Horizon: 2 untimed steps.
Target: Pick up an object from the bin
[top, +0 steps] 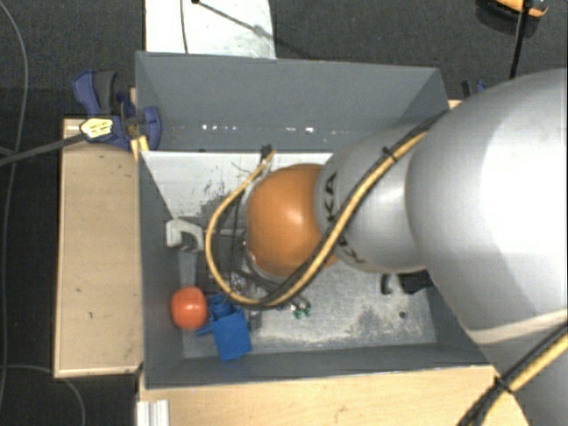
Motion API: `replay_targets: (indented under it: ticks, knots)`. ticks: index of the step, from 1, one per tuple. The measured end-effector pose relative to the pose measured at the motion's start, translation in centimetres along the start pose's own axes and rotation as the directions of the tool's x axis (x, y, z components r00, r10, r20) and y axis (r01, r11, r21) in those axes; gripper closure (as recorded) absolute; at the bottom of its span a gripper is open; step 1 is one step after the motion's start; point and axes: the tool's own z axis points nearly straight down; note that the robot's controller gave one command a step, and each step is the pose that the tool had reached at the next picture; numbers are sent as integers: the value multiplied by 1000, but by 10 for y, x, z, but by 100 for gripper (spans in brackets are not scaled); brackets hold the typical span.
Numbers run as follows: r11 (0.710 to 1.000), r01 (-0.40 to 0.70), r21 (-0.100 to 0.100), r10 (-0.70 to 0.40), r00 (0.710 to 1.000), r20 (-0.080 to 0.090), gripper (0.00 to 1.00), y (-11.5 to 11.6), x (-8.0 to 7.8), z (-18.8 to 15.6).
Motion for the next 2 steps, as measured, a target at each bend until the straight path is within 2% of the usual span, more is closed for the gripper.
replay_targets:
  ticks: [1,2]
  knots:
    - [1000,-5,-2,5,1000,-14,100,4,0,-43]
    - [999,-35,-1,35,999,-6,100,-7,-9,-104]
